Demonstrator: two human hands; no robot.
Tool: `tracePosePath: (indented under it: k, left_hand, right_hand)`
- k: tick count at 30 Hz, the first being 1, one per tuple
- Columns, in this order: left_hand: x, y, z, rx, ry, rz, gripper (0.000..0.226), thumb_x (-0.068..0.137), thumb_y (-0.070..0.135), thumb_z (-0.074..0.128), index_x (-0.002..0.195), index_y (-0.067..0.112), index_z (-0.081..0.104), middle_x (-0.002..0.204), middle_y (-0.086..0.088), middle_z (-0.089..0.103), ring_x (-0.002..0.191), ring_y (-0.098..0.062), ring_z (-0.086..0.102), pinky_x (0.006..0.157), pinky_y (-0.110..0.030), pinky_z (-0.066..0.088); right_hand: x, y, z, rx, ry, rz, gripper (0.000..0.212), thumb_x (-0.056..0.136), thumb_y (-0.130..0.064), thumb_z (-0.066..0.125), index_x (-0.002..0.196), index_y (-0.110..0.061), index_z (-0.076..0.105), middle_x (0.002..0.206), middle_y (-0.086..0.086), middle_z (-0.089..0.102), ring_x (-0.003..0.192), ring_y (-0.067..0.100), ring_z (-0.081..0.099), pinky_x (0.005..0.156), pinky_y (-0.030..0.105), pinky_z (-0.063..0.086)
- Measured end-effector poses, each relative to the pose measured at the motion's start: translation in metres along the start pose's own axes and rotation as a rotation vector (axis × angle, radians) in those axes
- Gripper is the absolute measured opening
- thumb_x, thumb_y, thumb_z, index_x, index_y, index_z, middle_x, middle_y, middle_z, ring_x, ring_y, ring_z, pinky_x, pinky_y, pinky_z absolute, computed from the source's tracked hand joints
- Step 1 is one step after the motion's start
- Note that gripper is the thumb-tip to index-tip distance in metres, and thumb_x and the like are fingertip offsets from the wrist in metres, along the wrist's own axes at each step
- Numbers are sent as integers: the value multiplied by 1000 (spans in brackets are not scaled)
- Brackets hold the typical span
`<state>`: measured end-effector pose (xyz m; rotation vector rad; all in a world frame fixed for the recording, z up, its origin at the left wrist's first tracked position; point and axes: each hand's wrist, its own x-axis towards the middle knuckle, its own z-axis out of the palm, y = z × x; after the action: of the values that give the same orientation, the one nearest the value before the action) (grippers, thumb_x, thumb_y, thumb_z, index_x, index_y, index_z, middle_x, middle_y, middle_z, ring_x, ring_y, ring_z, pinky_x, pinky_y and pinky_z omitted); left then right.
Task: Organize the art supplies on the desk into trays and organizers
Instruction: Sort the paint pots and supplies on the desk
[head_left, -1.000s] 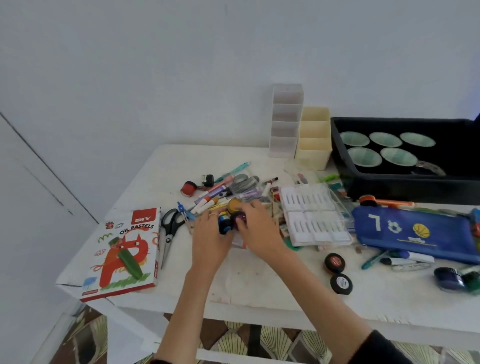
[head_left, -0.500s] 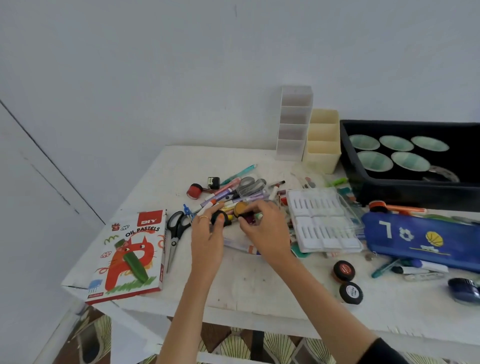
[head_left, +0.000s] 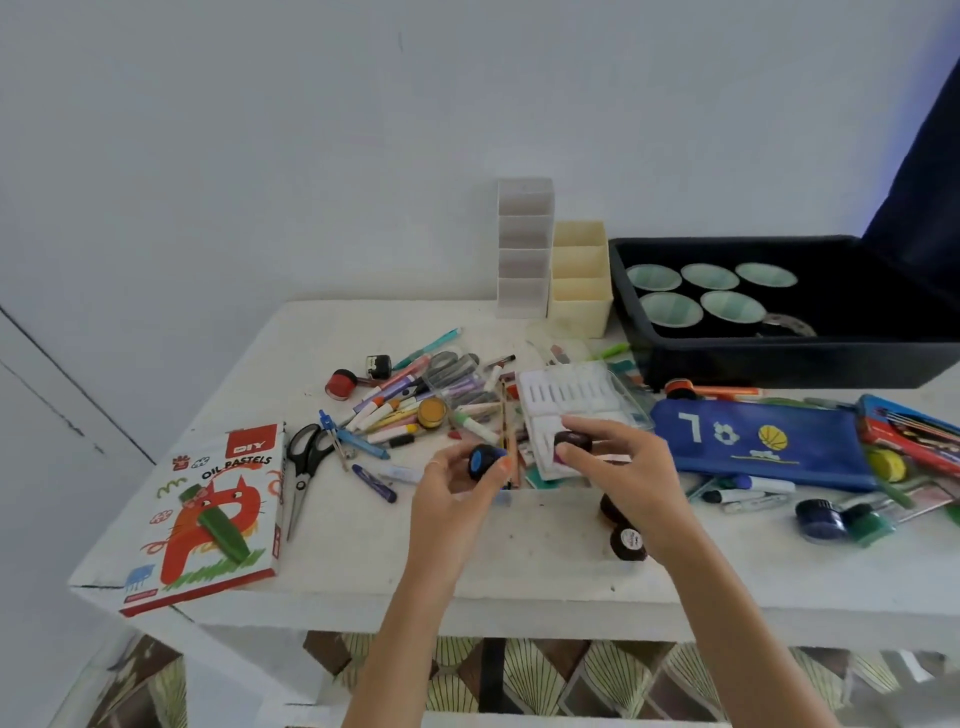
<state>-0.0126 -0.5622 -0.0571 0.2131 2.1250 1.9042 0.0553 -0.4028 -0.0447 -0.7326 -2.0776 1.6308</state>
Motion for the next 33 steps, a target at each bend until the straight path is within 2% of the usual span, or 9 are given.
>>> tracePosePath:
  k: [2, 5, 9, 14, 18, 20, 24, 28, 33]
  left_hand:
    - [-7, -5, 10, 49, -16, 17, 34, 76, 32, 75, 106, 24, 61, 97, 10, 66, 80, 5, 60, 64, -5, 46]
    - [-16, -14, 22, 127, -43, 61, 35, 73, 29, 78, 105, 24, 62, 97, 11, 65, 80, 5, 61, 65, -7, 47]
    - [-25, -27, 34, 171, -59, 91, 40, 74, 22, 77, 111, 17, 61, 104, 4, 66, 88, -4, 62, 72, -12, 51]
    - [-28, -38, 39, 237, 39, 151, 37, 76, 15, 75, 110, 19, 60, 106, 2, 64, 96, -10, 61, 84, -17, 49]
    - [-28, -43, 38, 258, 37, 182, 41, 77, 17, 75, 115, 13, 60, 109, 0, 63, 98, -11, 61, 87, -22, 51]
    - [-29, -44, 37, 278, 34, 198, 42, 77, 18, 75, 115, 12, 60, 110, 0, 63, 100, -10, 61, 89, -24, 51]
    - [-30, -44, 35, 306, 34, 205, 43, 77, 18, 74, 116, 13, 59, 112, 2, 62, 103, -10, 60, 91, -25, 51]
    - [-32, -42, 34, 307, 29, 205, 42, 76, 18, 75, 115, 16, 59, 112, 3, 62, 102, -9, 59, 89, -22, 50]
    - [-37, -32, 41, 304, -61, 196, 38, 74, 15, 77, 104, 29, 58, 104, 8, 61, 95, -4, 59, 78, -6, 45]
  right_hand:
    - [-4, 6, -12, -42, -6, 1, 36, 73, -20, 79, 108, -27, 69, 94, -8, 69, 84, 9, 63, 69, 18, 49]
    - [-13, 16, -20, -85, -73, -21, 43, 72, -16, 80, 111, -26, 67, 97, -7, 69, 87, 8, 65, 76, 19, 52]
    - [-26, 30, -21, -283, -67, -261, 38, 69, -6, 78, 102, -20, 68, 96, -7, 63, 88, 4, 61, 77, 10, 47]
    - [-26, 48, -14, -502, -81, -498, 37, 65, 3, 77, 99, -12, 71, 92, -7, 58, 81, -5, 51, 77, -2, 35]
    - [-21, 59, -10, -654, -2, -566, 42, 62, -2, 81, 100, -15, 72, 89, -6, 63, 86, 18, 52, 78, 23, 42]
    - [-20, 60, -10, -698, -3, -561, 44, 61, 0, 81, 102, -12, 72, 89, 0, 62, 84, 24, 54, 75, 33, 46]
    - [-17, 64, -9, -784, 9, -500, 43, 64, -8, 82, 105, -15, 71, 100, 6, 54, 95, 26, 50, 83, 36, 42]
    - [-16, 61, -5, -862, 15, -433, 45, 71, -19, 79, 114, -22, 68, 107, 3, 57, 105, 27, 46, 87, 35, 33]
    - [-16, 66, -12, -733, -49, -383, 49, 79, -29, 71, 126, -32, 57, 118, -11, 55, 113, 17, 37, 86, 26, 20]
